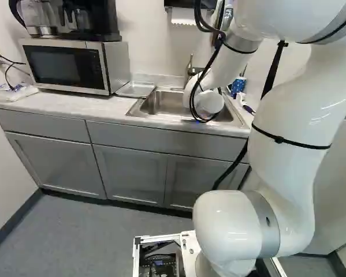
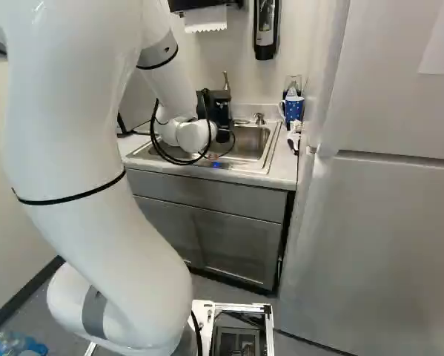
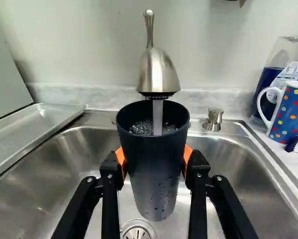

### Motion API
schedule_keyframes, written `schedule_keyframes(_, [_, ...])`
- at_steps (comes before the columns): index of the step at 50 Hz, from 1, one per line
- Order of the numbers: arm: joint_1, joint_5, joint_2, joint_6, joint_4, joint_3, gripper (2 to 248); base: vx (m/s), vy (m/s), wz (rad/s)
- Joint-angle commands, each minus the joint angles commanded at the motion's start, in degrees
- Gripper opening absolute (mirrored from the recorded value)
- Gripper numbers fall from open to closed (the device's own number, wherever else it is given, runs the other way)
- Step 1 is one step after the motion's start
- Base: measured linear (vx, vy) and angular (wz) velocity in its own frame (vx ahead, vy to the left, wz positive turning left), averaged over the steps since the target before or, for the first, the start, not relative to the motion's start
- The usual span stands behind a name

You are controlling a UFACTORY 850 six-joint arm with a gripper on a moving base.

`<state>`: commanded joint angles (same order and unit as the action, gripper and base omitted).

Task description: Rinse the cup and place it in the tray

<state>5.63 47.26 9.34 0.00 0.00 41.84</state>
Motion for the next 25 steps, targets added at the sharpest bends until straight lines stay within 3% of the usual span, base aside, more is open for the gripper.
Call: schedule_keyframes(25, [-3.3,0.0,-0.3,0.0,0.0,-0.4,124,0.000,0.000,0.000])
